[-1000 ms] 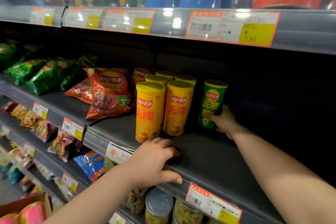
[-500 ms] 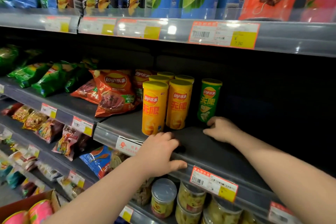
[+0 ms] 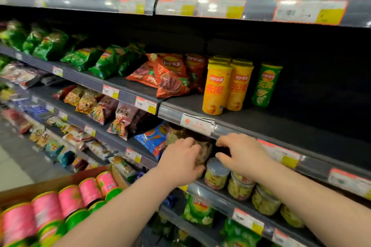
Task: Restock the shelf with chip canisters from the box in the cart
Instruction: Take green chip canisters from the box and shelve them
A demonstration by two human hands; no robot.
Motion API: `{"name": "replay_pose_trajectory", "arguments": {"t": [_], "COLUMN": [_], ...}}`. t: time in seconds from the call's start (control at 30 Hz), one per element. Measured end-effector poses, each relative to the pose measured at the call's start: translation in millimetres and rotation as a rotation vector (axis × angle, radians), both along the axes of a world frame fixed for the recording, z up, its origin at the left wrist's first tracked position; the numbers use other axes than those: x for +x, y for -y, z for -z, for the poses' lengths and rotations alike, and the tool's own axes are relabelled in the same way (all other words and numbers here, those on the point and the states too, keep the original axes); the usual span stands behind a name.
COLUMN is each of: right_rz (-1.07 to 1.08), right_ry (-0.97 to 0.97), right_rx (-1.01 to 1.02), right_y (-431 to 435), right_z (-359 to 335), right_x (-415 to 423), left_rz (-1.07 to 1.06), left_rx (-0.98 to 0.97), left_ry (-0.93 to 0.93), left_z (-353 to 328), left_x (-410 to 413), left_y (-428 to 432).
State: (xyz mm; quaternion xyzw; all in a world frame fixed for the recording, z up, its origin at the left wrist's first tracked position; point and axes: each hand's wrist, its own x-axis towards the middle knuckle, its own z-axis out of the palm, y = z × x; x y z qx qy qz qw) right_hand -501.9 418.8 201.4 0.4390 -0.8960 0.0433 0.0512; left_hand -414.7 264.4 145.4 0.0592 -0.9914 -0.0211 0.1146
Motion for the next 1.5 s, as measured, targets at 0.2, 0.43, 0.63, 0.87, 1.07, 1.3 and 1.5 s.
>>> {"name": "replay_pose_trajectory", "arguments": {"t": [0.2, 0.43, 0.63, 0.87, 1.07, 1.3, 1.5], "right_rz": [-0.057, -0.197, -0.309, -0.449, -0.519, -0.553, -0.529], "right_ry": [0.064, 0.164, 0.184, 0.201, 0.237, 0.299, 0.375], "right_rx": [0.153, 0.293, 0.34, 0.435, 0.476, 0.534, 0.632], "right_y": [42, 102, 146, 178, 222, 283, 320], "right_z": [58, 113, 138, 158, 176, 200, 229], "right_x": [63, 146, 222, 272, 280, 262, 236], "left_rz": [-0.152, -0.363, -0.553, -0.697, -0.829, -0.932, -0.956], "left_rx": [0.049, 0.08, 0.152, 0.238, 0.303, 0.339, 0.465], "left_ry": [0.172, 0.37, 0.439, 0.482, 0.466, 0.538, 0.616], "left_z": [33, 74, 101, 122, 130, 138, 164], "left_x": [89, 215, 307, 359, 388, 380, 348], "left_y": [33, 67, 87, 95, 117, 161, 196]}}
